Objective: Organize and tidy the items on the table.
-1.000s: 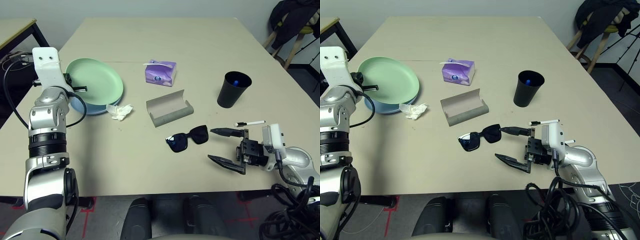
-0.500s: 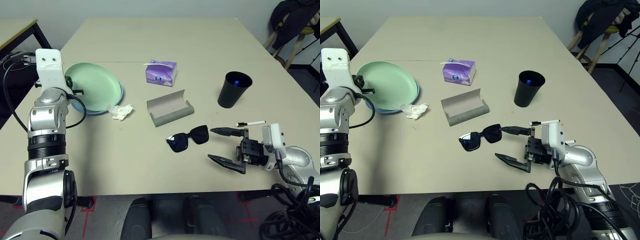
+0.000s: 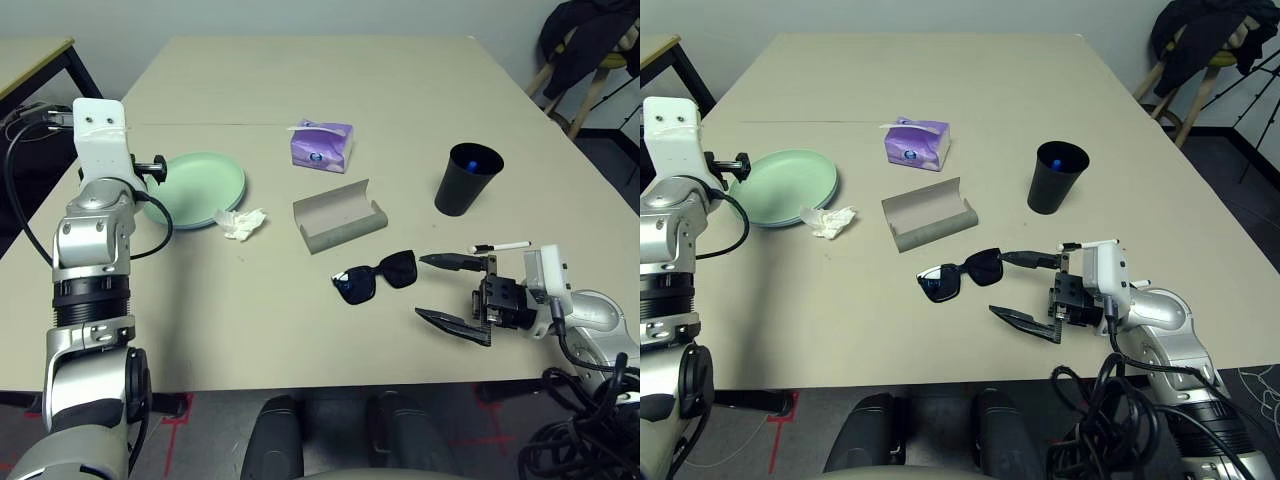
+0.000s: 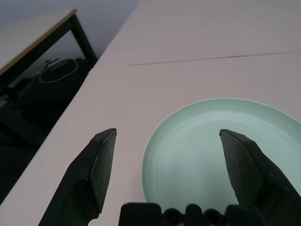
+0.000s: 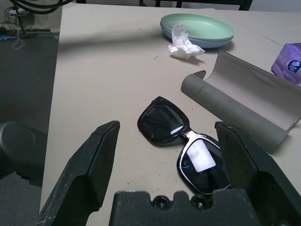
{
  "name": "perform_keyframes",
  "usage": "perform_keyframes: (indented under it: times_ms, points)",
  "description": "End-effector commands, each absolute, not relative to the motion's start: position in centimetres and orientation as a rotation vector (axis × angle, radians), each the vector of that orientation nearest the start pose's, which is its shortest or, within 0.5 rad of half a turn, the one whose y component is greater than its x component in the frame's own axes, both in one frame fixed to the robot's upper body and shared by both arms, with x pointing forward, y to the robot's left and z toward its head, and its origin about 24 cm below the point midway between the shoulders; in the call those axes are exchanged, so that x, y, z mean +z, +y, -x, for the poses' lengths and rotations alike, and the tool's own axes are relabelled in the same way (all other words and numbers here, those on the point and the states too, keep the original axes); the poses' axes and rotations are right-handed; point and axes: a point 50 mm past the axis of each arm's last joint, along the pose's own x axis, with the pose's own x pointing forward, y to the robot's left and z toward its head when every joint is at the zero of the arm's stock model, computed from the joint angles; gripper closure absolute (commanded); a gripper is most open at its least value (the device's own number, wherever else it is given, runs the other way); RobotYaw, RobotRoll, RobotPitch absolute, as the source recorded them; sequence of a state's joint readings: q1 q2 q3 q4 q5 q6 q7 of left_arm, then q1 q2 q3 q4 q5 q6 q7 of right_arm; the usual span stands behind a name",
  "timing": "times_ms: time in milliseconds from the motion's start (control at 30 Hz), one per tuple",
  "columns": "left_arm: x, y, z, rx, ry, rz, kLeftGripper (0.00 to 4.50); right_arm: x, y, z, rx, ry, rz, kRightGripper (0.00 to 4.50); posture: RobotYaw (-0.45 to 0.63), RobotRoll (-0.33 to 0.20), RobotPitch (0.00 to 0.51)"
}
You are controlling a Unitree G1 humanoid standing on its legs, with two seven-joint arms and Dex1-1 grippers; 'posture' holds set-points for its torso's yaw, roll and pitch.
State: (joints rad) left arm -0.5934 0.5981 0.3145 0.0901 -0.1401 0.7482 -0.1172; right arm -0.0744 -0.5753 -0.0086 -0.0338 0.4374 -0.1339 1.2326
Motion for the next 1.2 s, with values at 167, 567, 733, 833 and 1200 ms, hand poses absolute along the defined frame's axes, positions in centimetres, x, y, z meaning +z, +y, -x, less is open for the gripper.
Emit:
perform_keyframes:
  times_ms: [167, 567, 733, 833, 1200]
  points:
    - [17.7, 27.2, -29.0, -0.036, 0.140, 0.016, 0.06, 10.1, -19.8, -23.4, 1.250, -0.129, 0.266, 0.00, 0.07, 0.000, 0.103]
    - [13.4, 22.2, -25.5, -0.287, 0.254, -0.038, 0.06, 9.7, -19.7, -23.0, 1.173, -0.136, 0.219, 0.00, 0.07, 0.000, 0.103]
    - [12.7, 21.6, -25.8, -0.317, 0.262, -0.105, 0.06, 9.3, -19.6, -22.5, 1.157, -0.120, 0.203, 0.00, 0.04, 0.000, 0.106]
    - [12.7, 21.7, -26.2, -0.308, 0.256, -0.119, 0.06, 8.9, -19.7, -22.1, 1.143, -0.107, 0.196, 0.00, 0.03, 0.000, 0.107]
    - [11.2, 21.4, -27.4, -0.296, 0.275, -0.254, 0.06, 8.6, -19.7, -21.6, 1.107, -0.097, 0.190, 0.00, 0.00, 0.000, 0.103]
